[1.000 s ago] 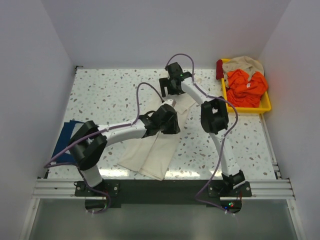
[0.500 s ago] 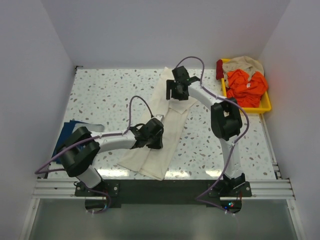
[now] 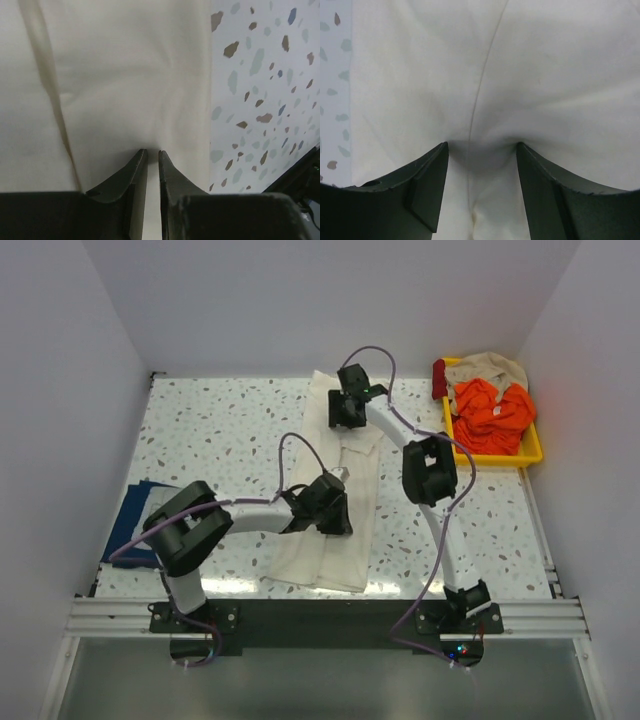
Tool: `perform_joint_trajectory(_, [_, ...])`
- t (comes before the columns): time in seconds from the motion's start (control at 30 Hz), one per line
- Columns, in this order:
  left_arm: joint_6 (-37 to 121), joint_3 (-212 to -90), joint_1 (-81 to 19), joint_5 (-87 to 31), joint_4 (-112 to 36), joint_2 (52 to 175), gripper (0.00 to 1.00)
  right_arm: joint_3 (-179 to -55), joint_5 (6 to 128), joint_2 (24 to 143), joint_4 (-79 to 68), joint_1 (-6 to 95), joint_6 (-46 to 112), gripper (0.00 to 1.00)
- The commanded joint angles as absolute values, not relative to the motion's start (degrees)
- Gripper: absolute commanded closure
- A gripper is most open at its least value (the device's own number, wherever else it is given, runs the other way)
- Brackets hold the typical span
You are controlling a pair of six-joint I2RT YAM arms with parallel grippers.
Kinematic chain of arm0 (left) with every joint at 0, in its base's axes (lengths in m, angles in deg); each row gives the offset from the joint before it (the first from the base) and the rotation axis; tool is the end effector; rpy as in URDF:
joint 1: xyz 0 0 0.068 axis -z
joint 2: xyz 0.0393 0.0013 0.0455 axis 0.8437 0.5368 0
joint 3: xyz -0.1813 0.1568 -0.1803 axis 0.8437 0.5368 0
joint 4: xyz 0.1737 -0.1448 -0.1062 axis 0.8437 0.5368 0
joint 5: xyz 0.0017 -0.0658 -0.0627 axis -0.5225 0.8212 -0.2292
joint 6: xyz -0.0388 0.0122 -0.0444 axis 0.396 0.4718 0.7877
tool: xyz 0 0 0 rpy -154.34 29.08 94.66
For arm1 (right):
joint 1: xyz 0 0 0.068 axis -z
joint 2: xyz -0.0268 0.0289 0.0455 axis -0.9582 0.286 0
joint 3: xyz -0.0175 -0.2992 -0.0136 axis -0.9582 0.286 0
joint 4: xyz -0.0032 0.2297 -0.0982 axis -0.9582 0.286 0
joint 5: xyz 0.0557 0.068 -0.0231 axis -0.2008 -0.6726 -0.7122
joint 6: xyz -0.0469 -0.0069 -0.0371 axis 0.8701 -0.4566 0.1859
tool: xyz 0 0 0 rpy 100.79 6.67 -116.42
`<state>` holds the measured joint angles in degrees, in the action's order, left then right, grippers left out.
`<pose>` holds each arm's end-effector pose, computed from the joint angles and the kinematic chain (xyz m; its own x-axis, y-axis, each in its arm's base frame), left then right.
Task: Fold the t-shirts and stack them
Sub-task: Fold the tshirt
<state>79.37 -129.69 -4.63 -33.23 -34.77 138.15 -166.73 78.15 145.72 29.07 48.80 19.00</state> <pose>0.2056 -0.2755 0.1730 -0.9206 -0.0347 -0.3889 0.1818 0.8433 -0.5057 0.5150 0.2326 0.1818 -0.8110 0.0165 -0.5849 -0.1017 0.9804 0.1686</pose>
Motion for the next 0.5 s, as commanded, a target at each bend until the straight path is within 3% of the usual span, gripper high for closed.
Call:
perform_joint_trajectory(0.0, [80.3,-134.8,-6.9,-29.3,-37.6,143.7,0.80,-176.1,78.5,153.4,34.5,50.3,23.1,0.39])
perform_joint_trajectory(0.23, [77.8,-147.1,-8.2,-24.9,-37.7,150.0,0.72,-180.8,74.7,155.4,30.9,51.9,25.3,0.21])
perform_joint_trajectory(0.4, [74.3,-149.9,-9.1,-25.9,-36.1,146.3,0.62,-180.0,72.4,149.1,28.9,51.9,25.2,0.01])
perform_joint_trajectory(0.47, [73.5,-148.6,-9.6,-25.7,-36.2,143.0,0.61,-179.9,72.4,144.6,29.3,51.8,25.0,0.01])
